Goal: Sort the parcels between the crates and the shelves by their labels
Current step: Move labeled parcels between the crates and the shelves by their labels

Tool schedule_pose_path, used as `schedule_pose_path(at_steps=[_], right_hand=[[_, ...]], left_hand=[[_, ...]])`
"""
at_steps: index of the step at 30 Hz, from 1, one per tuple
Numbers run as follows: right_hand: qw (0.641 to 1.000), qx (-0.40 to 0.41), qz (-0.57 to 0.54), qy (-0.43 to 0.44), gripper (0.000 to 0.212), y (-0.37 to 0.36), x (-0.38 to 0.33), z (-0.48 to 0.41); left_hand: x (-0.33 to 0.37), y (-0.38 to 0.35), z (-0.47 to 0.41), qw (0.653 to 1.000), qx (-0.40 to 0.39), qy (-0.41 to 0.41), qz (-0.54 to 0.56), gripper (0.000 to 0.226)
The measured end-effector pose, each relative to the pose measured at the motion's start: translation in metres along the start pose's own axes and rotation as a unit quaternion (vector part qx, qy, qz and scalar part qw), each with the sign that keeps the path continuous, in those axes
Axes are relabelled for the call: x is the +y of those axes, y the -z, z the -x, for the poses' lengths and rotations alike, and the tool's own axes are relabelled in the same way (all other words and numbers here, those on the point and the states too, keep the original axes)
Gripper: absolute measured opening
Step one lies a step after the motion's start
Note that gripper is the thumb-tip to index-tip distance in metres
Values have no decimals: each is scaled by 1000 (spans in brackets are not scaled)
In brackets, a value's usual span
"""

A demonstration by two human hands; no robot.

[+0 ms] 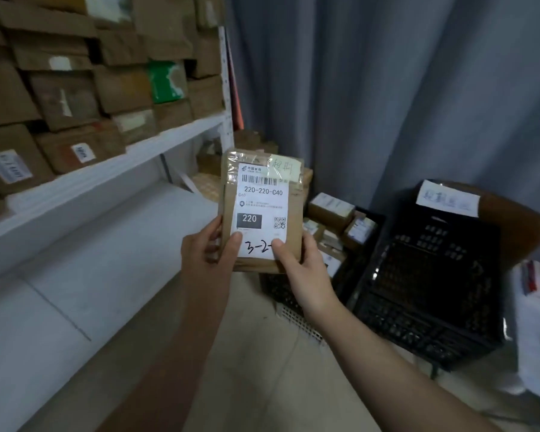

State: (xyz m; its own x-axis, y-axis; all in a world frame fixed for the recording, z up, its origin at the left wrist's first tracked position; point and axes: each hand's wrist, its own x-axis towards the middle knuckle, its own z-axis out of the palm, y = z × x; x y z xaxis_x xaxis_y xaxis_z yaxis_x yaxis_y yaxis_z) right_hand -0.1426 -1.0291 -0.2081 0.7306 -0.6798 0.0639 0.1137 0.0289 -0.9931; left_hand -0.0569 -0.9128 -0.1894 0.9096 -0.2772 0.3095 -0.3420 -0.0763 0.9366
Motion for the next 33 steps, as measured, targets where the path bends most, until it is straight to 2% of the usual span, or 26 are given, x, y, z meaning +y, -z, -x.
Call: schedule_pose_path(at_steps=[4, 9, 15, 20, 25, 27, 30, 33], right_hand=[[998, 20, 25, -52, 40, 44, 18, -13], [991, 32, 38, -125, 50, 80, 50, -37], [986, 81, 29, -144, 50, 122, 73, -113], [984, 110, 49, -132, 68, 147, 75, -213], [976, 143, 77, -146, 69, 156, 108, -279], [974, 139, 60, -170, 63, 161, 131, -291], [967, 143, 41, -207, 57, 167, 169, -298], [951, 172, -1, -255, 64, 169, 208, -299]], left_hand=[[-11, -46, -2, 997, -76, 30, -13, 29], [-41, -94, -19, 982, -170, 81, -27, 28], [-84, -165, -74, 956, -260, 119, -71, 25], [-124, -240, -156, 926, -335, 127, -117, 58], [-180, -285, -207, 904, -387, 171, -63, 103], [-205, -295, -219, 889, -412, 197, -38, 112], [-242, -306, -225, 874, -423, 238, -5, 94], [-270, -319, -227, 884, -398, 246, 17, 75]])
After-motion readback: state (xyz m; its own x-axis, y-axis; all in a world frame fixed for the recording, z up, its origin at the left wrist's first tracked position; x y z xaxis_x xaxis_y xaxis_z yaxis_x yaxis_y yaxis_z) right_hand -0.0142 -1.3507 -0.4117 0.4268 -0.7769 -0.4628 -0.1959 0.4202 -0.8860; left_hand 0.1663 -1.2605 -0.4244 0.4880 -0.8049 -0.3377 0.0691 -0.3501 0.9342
